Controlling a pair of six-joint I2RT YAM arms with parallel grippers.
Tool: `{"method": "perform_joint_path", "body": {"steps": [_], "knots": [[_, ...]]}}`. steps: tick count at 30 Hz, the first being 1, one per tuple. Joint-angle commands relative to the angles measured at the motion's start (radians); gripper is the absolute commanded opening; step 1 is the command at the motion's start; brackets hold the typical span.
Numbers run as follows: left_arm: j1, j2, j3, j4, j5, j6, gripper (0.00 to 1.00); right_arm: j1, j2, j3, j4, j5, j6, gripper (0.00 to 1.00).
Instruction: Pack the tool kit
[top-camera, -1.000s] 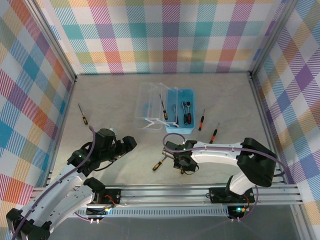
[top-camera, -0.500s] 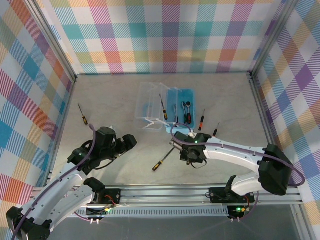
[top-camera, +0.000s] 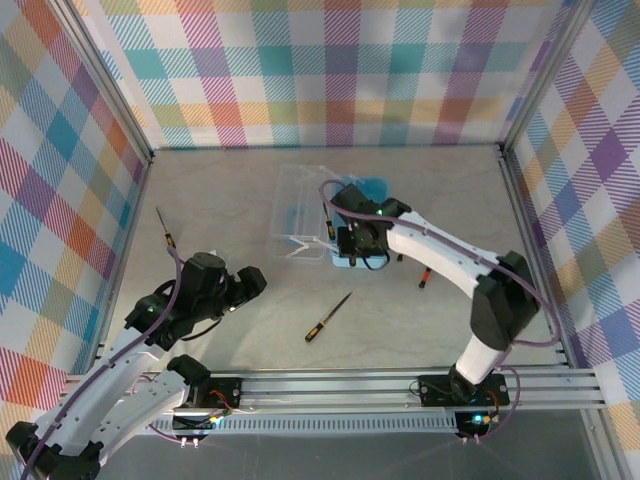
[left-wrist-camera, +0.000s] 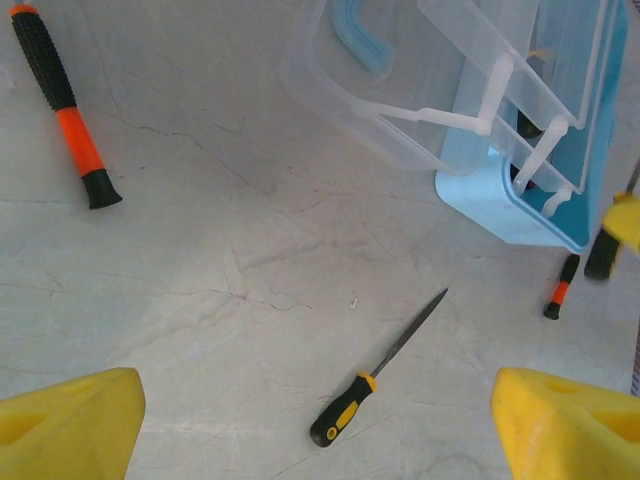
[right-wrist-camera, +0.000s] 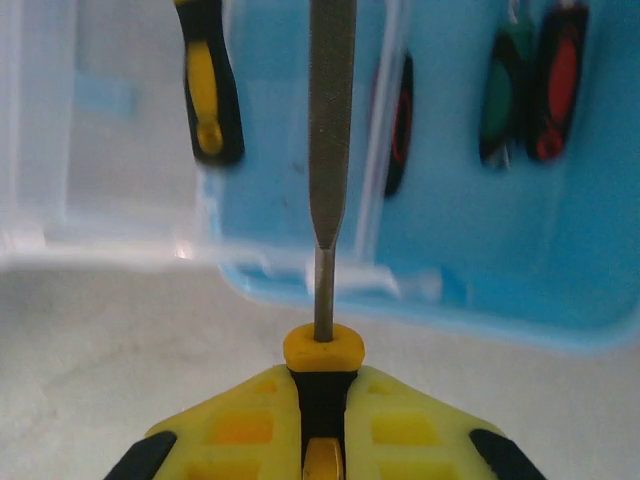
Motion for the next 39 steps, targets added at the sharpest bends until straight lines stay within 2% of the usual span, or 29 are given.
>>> {"method": "perform_joint_path", "body": {"steps": [1,7,11,16,33,39], "knots": [[-0.008,-0.012,0.037,-0.050,-0.021,0.009,0.89,-0.043,0.101,0.120,0.016,-0.062,-0.134,0.14],[-0.008,-0.026,0.066,-0.092,-0.034,0.013,0.89,-0.102,0.335,0.406,-0.059,-0.146,-0.174,0.14],[-0.008,-0.042,0.080,-0.121,-0.051,0.013,0.89,-0.139,0.446,0.529,-0.116,-0.167,-0.191,0.13],[-0.008,-0.056,0.083,-0.122,-0.051,0.012,0.89,-0.184,0.462,0.553,-0.115,-0.243,-0.175,0.13],[-0.008,-0.045,0.081,-0.093,-0.026,0.004,0.88,-0.172,0.478,0.525,-0.135,-0.472,-0.173,0.12],[-0.008,-0.050,0.077,-0.094,-0.023,0.003,0.89,-0.171,0.483,0.534,-0.136,-0.487,-0.159,0.12]]}}
